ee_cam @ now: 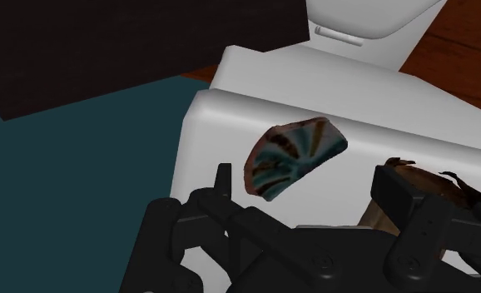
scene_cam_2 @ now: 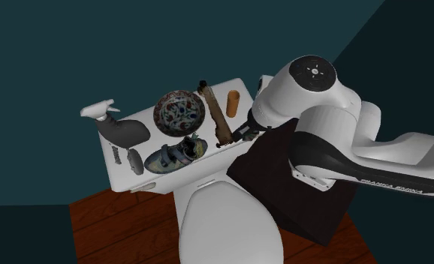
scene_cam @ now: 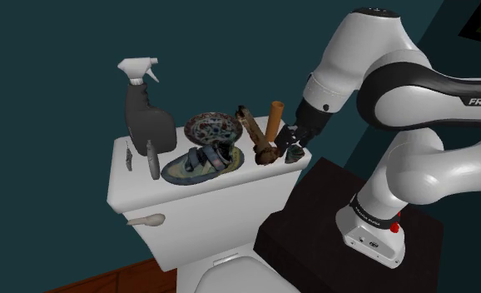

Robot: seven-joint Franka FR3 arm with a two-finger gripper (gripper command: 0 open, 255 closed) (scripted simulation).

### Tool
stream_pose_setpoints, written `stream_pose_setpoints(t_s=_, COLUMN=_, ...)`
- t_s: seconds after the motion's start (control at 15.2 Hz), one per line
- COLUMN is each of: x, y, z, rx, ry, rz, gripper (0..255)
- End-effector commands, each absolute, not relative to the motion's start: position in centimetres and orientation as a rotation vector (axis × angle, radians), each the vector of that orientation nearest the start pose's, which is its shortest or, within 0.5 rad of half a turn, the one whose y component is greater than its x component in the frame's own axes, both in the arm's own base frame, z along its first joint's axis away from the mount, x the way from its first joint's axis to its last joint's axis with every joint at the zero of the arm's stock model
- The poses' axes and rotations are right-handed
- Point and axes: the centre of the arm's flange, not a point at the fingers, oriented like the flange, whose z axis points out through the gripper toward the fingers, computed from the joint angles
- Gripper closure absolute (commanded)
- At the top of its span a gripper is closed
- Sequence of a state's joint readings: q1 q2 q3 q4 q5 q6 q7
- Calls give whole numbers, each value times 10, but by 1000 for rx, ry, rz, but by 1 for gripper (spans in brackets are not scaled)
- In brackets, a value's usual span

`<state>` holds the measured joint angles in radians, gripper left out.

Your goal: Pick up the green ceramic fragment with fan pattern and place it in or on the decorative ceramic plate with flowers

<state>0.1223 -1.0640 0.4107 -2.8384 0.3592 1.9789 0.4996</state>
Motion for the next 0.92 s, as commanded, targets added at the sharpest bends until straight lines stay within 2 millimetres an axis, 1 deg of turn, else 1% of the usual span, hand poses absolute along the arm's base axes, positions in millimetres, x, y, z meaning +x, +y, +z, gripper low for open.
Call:
stream_pose_setpoints(t_s=0.0, x=233, y=152, z=443, rx=-3056, ry=390, rz=-238, gripper=0)
stream_pose_setpoints(t_s=0.07, x=233, y=152, z=443, rx=-3056, ry=390, rz=-238, gripper=0)
stream_pose_setpoints(t_s=0.13, x=234, y=153, z=445, rx=-3055, ry=390, rz=-238, gripper=255)
stream_pose_setpoints(t_s=0.4, x=232, y=157, z=447, rx=-3056, ry=391, rz=-237, gripper=255)
stream_pose_setpoints(t_s=0.53, x=230, y=158, z=444, rx=-3056, ry=391, rz=-238, gripper=255)
stream_pose_setpoints(t_s=0.66, x=230, y=157, z=445, rx=-3056, ry=391, rz=-237, gripper=255)
stream_pose_setpoints(t_s=0.73, x=233, y=152, z=443, rx=-3056, ry=390, rz=-238, gripper=255)
stream_pose_setpoints(t_s=0.86, x=233, y=152, z=454, rx=-3056, ry=390, rz=-238, gripper=255)
